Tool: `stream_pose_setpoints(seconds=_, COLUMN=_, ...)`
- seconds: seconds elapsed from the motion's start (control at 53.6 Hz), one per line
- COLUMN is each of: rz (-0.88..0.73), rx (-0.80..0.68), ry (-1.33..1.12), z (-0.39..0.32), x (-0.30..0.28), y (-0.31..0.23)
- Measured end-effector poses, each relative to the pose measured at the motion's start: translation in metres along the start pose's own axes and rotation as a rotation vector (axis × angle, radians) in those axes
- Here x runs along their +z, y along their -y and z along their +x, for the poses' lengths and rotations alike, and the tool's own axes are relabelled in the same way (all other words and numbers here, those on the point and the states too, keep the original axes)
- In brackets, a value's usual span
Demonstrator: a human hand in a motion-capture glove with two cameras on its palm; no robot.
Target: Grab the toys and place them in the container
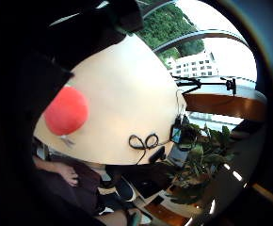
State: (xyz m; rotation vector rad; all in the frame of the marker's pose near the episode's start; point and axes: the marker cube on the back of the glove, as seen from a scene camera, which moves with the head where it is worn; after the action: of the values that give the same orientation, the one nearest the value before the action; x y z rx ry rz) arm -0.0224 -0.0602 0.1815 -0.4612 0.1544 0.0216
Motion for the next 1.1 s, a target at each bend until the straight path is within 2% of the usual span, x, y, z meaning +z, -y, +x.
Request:
stream_pose_setpoints(seconds=0.093, rz=-0.189, rx=-0.024, ry=-0.044, z=-0.017, x=0.072, y=-0.004)
stream_pose_setpoints(seconds=0.168, rz=-0.249, rx=-0.098, ry=-0.026, z=-0.026, x=0.109, y=-0.006)
stream_pose_setpoints(seconds=0.28, rz=-0.122, rx=-0.178, ry=-0.078, z=-0.006, x=0.124, y=0.001)
stream_pose_setpoints(seconds=0.373, rz=-0.019, rx=-0.141, ry=0.159, z=-0.024, x=0.127, y=0.004)
stream_pose_setpoints(seconds=0.523, rz=0.117, rx=-0.161, ry=0.291, z=-0.015, x=0.119, y=0.018)
stream_pose_setpoints(seconds=0.747, rz=0.075, rx=-0.154, ry=0.371, z=-0.018, x=0.075, y=0.038)
stream_pose_setpoints(seconds=1.101, rz=0.300, rx=-0.132, ry=0.266, z=-0.035, x=-0.126, y=0.047)
